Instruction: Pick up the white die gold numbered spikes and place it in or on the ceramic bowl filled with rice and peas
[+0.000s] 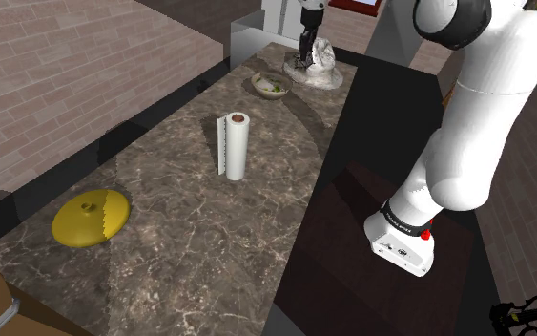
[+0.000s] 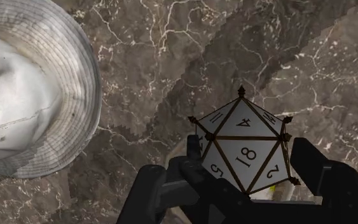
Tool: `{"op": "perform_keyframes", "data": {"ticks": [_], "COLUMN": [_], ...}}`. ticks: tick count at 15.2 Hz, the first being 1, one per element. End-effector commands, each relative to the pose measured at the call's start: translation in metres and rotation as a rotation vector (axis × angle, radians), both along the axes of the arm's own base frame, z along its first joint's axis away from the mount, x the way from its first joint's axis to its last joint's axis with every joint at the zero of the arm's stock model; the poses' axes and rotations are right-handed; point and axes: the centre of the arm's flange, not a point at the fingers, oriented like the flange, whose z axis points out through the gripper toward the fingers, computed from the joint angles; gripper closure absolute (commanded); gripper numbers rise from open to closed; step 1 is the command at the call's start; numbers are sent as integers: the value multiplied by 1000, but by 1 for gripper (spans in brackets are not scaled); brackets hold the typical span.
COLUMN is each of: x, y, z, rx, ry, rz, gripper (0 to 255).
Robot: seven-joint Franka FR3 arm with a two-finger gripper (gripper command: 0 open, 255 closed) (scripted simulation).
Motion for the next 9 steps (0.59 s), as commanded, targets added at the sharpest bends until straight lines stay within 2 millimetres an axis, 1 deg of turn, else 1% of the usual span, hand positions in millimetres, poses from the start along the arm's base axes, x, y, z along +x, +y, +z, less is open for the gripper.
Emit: {"op": "perform_keyframes", "data": {"ticks": [1, 8, 9], "x": [27, 113, 113], "y": [8, 38, 38], "z": [4, 14, 8], "rx": [2, 2, 2], "ry": [0, 0, 0], "rz": [1, 1, 1], "gripper": [255, 255, 255]}}
